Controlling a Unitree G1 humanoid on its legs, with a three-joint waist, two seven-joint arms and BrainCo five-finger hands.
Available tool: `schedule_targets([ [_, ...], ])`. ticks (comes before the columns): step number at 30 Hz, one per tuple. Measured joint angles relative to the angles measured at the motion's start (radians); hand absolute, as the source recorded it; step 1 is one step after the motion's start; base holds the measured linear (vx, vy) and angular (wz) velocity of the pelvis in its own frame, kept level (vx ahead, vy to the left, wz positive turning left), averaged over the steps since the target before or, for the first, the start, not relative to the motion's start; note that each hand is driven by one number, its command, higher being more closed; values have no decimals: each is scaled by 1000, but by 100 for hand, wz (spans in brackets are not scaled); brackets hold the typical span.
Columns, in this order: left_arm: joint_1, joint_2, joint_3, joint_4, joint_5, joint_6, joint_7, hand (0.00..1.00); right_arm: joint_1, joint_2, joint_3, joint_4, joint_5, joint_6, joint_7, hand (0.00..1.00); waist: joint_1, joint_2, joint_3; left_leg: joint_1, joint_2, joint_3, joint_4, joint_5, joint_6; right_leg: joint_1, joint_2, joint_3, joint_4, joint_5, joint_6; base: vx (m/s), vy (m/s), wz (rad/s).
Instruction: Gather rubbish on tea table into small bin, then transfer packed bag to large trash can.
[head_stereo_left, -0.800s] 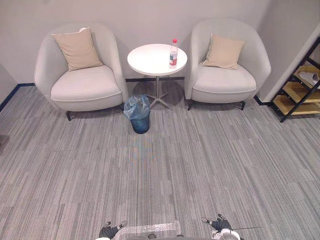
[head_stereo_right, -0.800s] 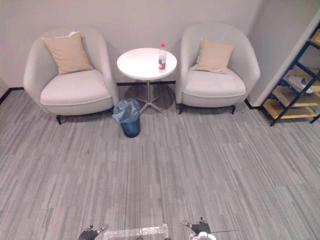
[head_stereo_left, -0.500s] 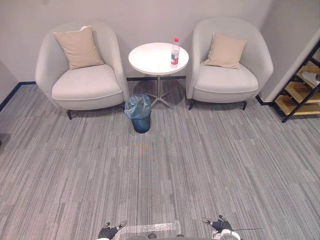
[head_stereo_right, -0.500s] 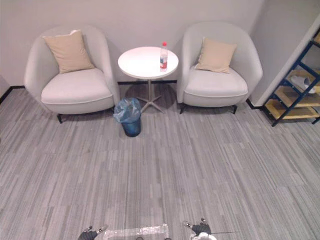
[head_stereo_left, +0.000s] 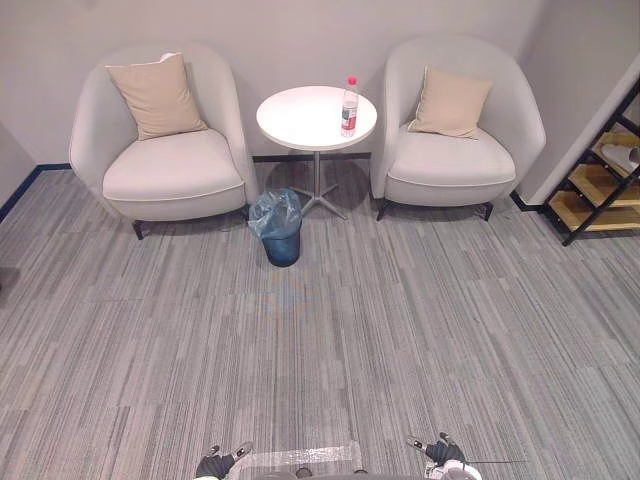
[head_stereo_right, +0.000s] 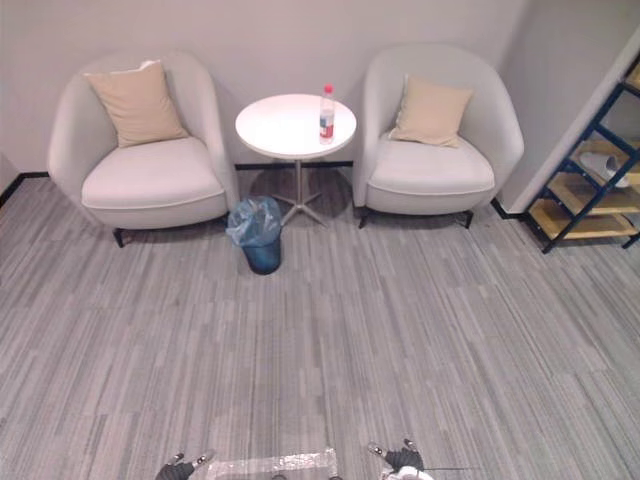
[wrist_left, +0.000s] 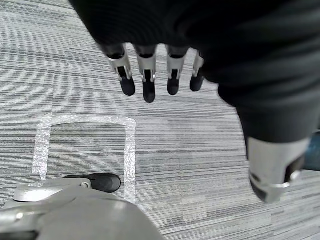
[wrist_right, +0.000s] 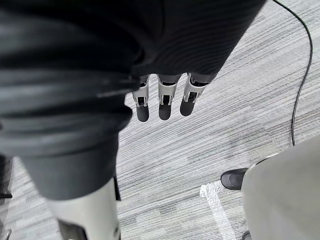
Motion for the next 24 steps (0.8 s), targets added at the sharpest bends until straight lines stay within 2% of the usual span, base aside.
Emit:
schedule_targets([
  [7, -1, 2, -1, 0, -9, 4, 0, 0, 1, 0, 0, -1, 7, 6, 1, 0, -2, -3, 0, -3, 2, 4, 1, -1, -1, -3, 1, 2, 1, 0, 0, 0, 0, 0],
  [10, -4, 5, -1, -3, -11, 5, -1, 0, 2, 1, 0, -2, 37, 6, 1, 0, -2, -7, 1, -33, 6, 10, 37, -28, -21, -28, 3, 3, 31, -17, -8, 3, -9, -2],
  [13, -9, 9, 0, -6, -22, 6, -2, 0, 3, 2, 0, -6, 47, -1, 0, 0, -2, -12, 6, -96, 24, 30, 173, -106, -33, -60, 10, 6, 100, -63, -18, 19, -46, -16],
  [15, -5, 9, 0, -23, -26, 8, -5, 0, 12, 4, 0, -22, 55, -6, 0, 0, -2, -10, 12, -139, 48, 54, 295, -165, -63, -66, 15, 3, 141, -106, -40, 18, -67, -15],
  [16, -3, 13, 9, -33, -26, 12, -6, 0, 24, 19, -1, -47, 60, -6, -3, 0, 1, -18, 15, -184, 60, 83, 414, -177, -78, -71, 10, 2, 159, -127, -54, 35, -76, 3],
  [17, -4, 12, 27, -49, -27, 17, -8, 0, 33, 26, -1, -59, 74, -7, -5, 0, -2, -24, 17, -242, 72, 109, 539, -174, -76, -72, 5, 3, 171, -138, -60, 95, -83, -5],
  [18, 2, -11, 66, -74, -28, 22, -7, 0, 46, 25, 1, -88, 78, -6, -7, 0, 5, -24, 24, -340, 109, 135, 744, -170, -55, -68, 6, 5, 189, -150, -81, 102, -56, -12],
  [19, 4, -15, 75, -77, -29, 23, -6, 0, 47, 25, 1, -92, 79, -6, -8, 0, 6, -21, 25, -356, 121, 142, 781, -171, -45, -66, 7, 6, 194, -155, -83, 133, -34, -20],
  [20, 10, -21, 88, -89, -29, 26, -6, 0, 43, 24, 4, -95, 85, -11, -14, 0, 10, -15, 34, -404, 169, 161, 911, -183, -26, -37, 7, 18, 206, -179, -87, 178, -2, -11],
  [22, 24, -25, 88, -118, -30, 25, -6, 0, 44, 19, 31, -95, 86, -11, -18, 0, 16, -16, 36, -470, 191, 146, 967, -200, -53, -5, -16, 42, 217, -216, -75, 246, 28, -15],
  [24, 27, -31, 89, -130, -33, 24, -5, 0, 38, 16, 33, -91, 86, -10, -19, 0, 21, -15, 39, -519, 169, 141, 898, -210, -70, 11, -49, 57, 210, -232, -60, 332, 137, -27],
])
